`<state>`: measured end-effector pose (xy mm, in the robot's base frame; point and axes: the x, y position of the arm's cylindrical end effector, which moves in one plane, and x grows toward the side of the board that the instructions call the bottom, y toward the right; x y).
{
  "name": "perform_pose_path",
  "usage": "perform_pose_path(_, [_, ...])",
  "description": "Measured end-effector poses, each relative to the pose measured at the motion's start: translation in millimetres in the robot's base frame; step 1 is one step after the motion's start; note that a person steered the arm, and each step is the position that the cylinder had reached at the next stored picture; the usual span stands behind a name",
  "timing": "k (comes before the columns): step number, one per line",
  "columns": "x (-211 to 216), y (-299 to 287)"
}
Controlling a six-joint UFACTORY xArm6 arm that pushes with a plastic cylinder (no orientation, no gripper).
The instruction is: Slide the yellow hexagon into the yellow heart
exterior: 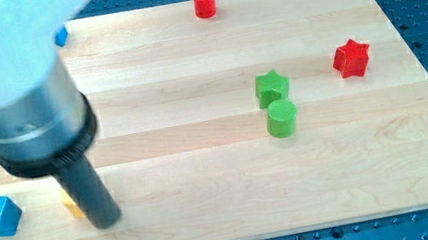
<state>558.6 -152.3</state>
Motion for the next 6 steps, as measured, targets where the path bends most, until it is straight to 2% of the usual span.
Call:
perform_pose_path(1, [-30, -14])
perform_pose_path(2, [21, -2])
perform_pose_path(3, [-1, -30])
perform_pose_path(4, [-75, -36])
perform_pose_path(5, [-107, -16])
perform_pose_path(6, [-80, 44])
